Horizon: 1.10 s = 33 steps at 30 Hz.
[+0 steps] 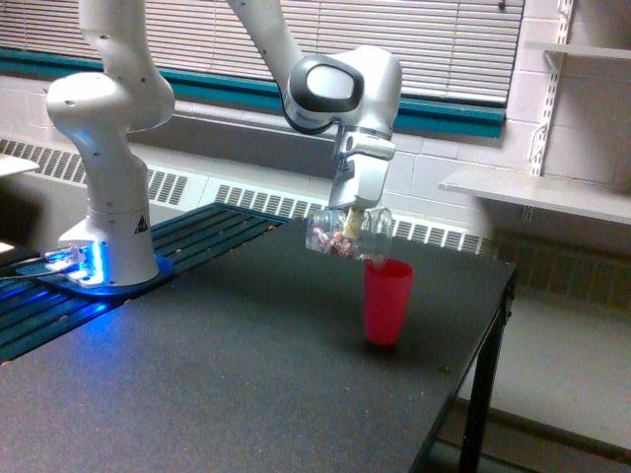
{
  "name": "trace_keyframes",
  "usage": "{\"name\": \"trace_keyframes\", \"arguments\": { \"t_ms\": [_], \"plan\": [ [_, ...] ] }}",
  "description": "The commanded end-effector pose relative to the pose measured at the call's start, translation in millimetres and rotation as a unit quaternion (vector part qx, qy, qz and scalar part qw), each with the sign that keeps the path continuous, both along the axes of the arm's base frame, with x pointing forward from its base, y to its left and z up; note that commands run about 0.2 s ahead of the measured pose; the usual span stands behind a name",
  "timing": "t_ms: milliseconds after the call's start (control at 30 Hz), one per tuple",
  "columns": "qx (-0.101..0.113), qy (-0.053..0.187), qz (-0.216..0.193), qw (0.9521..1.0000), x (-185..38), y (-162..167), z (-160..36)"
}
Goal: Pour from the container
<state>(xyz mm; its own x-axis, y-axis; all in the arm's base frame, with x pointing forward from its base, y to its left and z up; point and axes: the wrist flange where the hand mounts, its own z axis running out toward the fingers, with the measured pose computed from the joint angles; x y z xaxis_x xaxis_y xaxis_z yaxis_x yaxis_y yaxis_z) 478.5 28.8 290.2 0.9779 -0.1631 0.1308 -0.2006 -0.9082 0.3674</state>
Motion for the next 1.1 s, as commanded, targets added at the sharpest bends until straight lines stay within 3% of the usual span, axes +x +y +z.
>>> {"name": "trace_keyframes", "arguments": {
  "t_ms": [33, 1100],
  "plan": [
    [-0.007, 0.005, 0.007, 0.9999, 3.3, -1.2, 0.3],
    [-0.004, -0.003, 0.007, 1.0000, -1.8, -3.0, 6.5]
  ]
}}
